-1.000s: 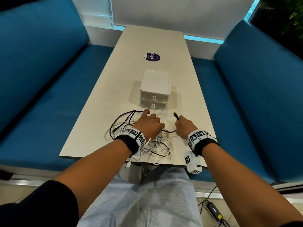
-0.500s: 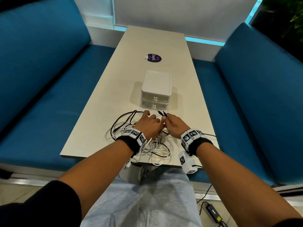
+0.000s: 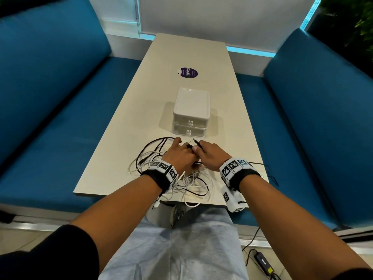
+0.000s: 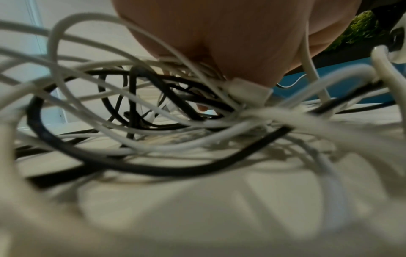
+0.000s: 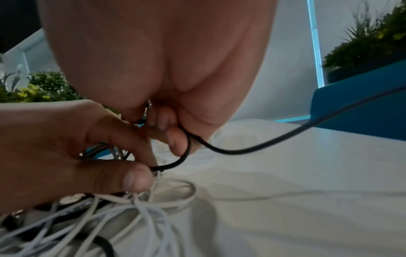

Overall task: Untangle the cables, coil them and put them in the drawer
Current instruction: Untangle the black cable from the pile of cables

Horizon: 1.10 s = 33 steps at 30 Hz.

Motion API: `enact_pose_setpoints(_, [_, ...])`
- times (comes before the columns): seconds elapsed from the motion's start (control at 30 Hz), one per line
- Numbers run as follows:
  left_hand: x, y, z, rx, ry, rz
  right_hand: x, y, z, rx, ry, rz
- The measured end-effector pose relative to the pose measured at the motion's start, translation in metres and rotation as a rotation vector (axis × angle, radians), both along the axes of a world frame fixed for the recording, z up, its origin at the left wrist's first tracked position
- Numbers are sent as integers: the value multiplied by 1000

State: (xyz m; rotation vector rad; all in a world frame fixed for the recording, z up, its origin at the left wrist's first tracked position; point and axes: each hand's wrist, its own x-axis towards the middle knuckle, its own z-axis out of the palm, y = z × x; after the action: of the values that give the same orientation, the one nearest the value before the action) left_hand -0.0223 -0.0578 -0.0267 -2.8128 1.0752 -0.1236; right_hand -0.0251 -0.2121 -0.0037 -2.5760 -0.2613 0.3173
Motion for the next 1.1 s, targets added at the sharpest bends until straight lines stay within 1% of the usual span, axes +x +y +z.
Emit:
enact_pose_setpoints(0.07, [0,-1,-2,7,-20,4,0,-4,0,-19,14,7])
enact_pose_setpoints(0.17, [1,-3,-2,-8,-43,31,-2,-9,3,-25,-16,5])
enact_pose_setpoints(0.27, [2,-4,0,-9,-43,56,-3,-17,8,-41,-73,27])
enact_pose_setpoints(0.37, [2,-3,1,-46,-46,63,-4,-23,11,-47,-77,2])
enact_pose_setpoints(0.5, [0,-4,5,-51,-22,83,-5,-26,10,-105,-76,-1])
enact_pose_setpoints(0.6, [4,0,5,-75,22,105,-3,-33,11,-109,-108,-44])
enact_pose_setpoints(0.73, [9,11,0,-101,43,71,-2,-53,19,-145,-79,-153])
enact_pose_setpoints(0.77, [9,12,0,-101,39,67,-2,-55,19,-161,-72,-157])
enact_pose_setpoints(0.9, [5,4,5,-64,22,49,-3,-49,15,-230,-50,-84])
enact_pose_setpoints(1.03, [2,-9,12,38,-27,-30,-2,-35,10,-172,-68,-78])
enact_pose_setpoints(1.1, [1,-14,15,44,0,-21,-3,-31,9,-169,-75,-70])
